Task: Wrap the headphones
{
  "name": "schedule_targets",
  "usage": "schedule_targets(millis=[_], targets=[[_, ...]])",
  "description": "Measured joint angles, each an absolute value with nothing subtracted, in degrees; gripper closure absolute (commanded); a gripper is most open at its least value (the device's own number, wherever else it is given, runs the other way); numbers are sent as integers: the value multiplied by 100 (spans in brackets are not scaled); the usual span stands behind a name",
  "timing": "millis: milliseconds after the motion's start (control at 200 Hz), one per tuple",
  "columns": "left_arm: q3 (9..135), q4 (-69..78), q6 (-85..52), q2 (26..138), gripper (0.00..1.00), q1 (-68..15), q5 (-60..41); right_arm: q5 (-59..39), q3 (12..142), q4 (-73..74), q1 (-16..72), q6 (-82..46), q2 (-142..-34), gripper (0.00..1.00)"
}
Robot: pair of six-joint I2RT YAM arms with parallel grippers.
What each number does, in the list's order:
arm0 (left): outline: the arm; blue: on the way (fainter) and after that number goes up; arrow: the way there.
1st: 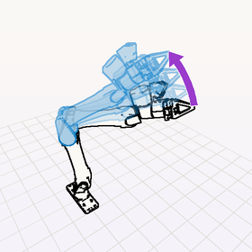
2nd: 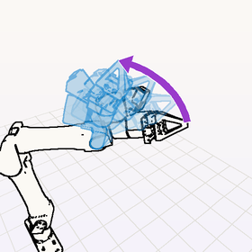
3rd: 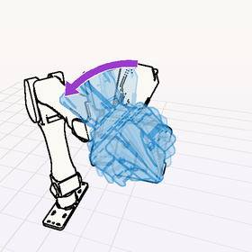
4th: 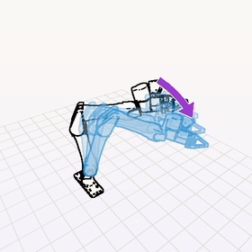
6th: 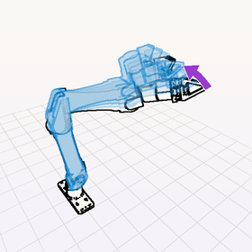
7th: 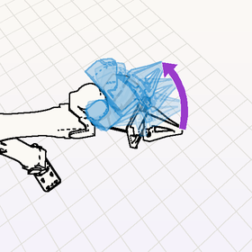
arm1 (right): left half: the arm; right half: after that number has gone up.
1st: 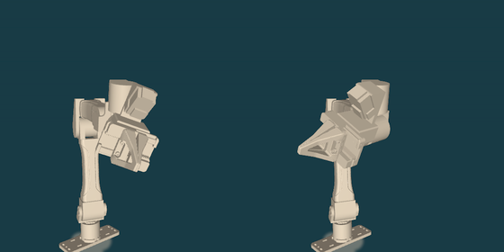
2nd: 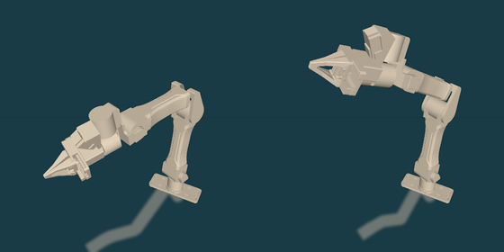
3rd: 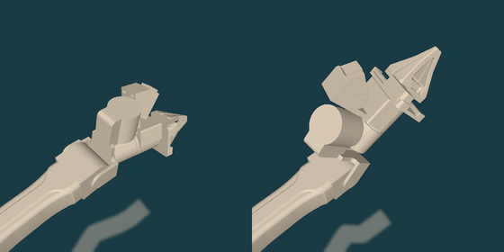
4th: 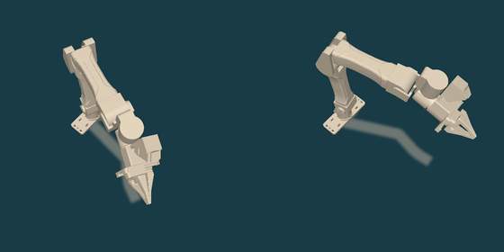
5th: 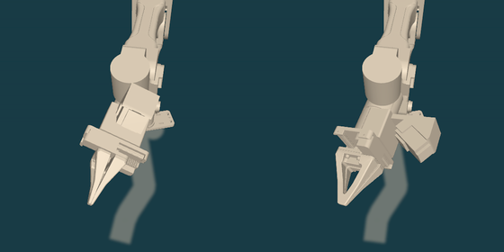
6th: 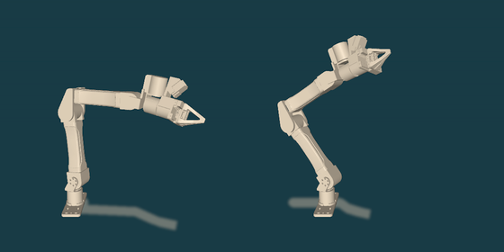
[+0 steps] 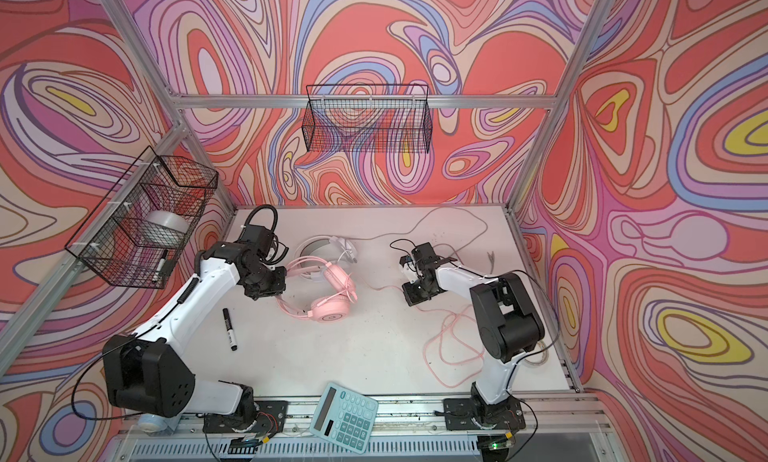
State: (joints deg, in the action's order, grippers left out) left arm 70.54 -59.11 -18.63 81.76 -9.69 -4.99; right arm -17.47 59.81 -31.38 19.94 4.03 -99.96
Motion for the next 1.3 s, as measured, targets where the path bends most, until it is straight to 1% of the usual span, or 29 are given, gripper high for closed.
schedule_targets(millis=[391, 611, 756, 902, 1077, 1302], targets=[[7089, -5896, -1710, 8200, 100, -965, -489, -1859, 5763, -2998, 1994, 473, -8276, 100], [7126, -5900, -1599, 8272, 100, -965, -484, -1874, 5977, -2908, 1994, 757, -7782, 100], [7124, -5898, -1555, 8315, 100, -965, -495, -2001, 6504, -2915, 1997, 1011, -7839, 100], [7124, -5894, -1555, 8324, 100, -965, -537, -2198, 7131, -2821, 2047, 1131, -8117, 100], [7126, -5889, -1555, 8326, 100, -965, -635, -2300, 7756, -2650, 2351, 1079, -8838, 100], [7126, -5883, -1557, 8322, 100, -965, -781, -2342, 8307, -2617, 2585, 600, -9874, 100]])
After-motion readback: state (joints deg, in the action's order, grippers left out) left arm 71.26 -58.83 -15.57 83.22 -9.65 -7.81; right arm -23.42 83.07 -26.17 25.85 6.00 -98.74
